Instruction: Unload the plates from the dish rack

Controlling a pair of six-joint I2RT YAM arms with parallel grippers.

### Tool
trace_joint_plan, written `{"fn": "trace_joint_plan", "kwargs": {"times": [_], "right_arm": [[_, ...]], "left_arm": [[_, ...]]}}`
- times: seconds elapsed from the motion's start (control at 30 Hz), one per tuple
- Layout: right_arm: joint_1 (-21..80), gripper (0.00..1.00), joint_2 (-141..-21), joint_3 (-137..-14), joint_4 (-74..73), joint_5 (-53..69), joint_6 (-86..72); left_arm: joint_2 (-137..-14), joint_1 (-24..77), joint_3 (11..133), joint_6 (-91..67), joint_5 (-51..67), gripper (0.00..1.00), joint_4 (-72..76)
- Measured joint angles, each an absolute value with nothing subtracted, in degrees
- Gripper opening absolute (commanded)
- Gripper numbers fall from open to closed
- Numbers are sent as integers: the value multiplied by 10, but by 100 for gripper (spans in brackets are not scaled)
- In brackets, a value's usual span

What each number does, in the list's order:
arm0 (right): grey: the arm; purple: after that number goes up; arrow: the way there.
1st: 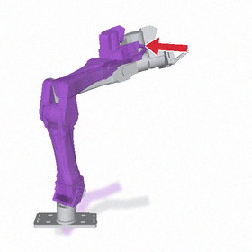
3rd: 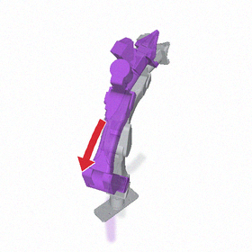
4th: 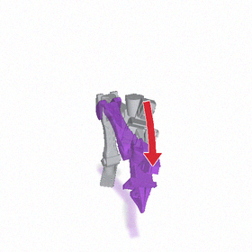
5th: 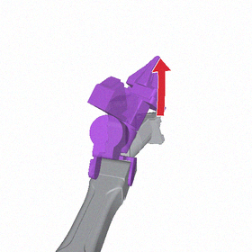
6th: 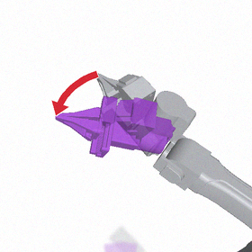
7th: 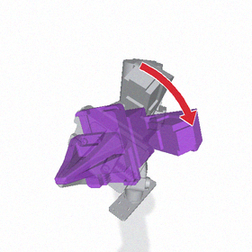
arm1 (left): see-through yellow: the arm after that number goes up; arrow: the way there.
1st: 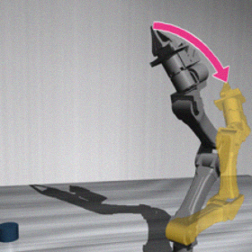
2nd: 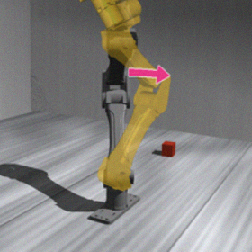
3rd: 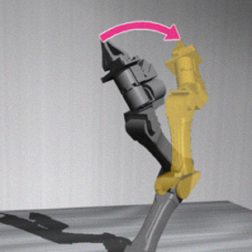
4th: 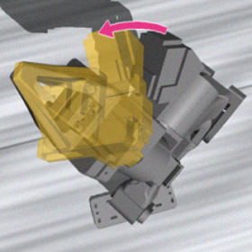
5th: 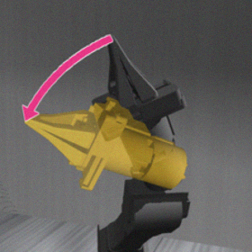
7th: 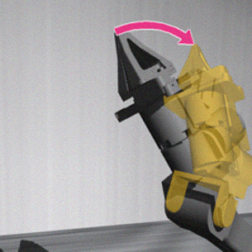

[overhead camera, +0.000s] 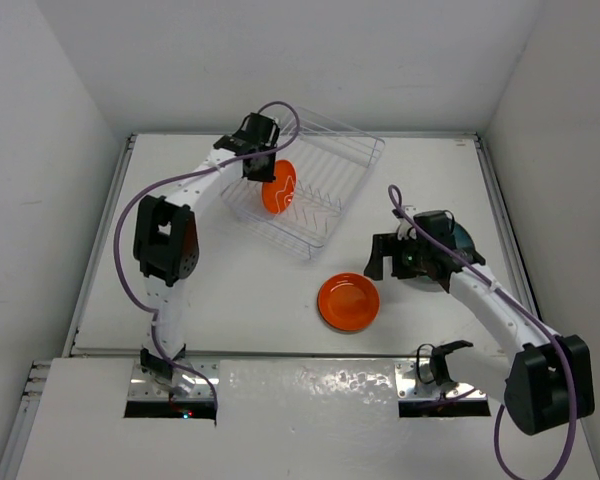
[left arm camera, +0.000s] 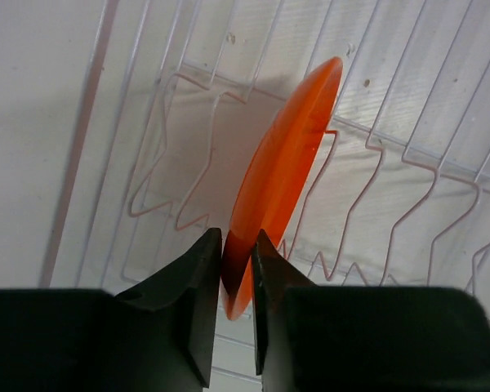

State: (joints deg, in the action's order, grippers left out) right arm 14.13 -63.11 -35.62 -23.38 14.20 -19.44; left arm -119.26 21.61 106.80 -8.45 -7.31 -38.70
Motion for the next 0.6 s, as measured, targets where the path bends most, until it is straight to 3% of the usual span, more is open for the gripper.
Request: {"fn": "trace_joint_plan", "kwargs": {"times": [0.07, 0.37, 0.6], "right_arm": [[141, 99, -630, -365, -247, 133, -195], [141, 99, -630, -452, -314, 105, -231], [141, 99, -661, -552, -308, 170, -287]], "left_arm": [[-1199, 216, 1069, -78, -68, 0, -387], [-1187, 225, 1069, -1, -106, 0, -397], [-1082, 217, 1090, 9, -110, 0, -414]]}}
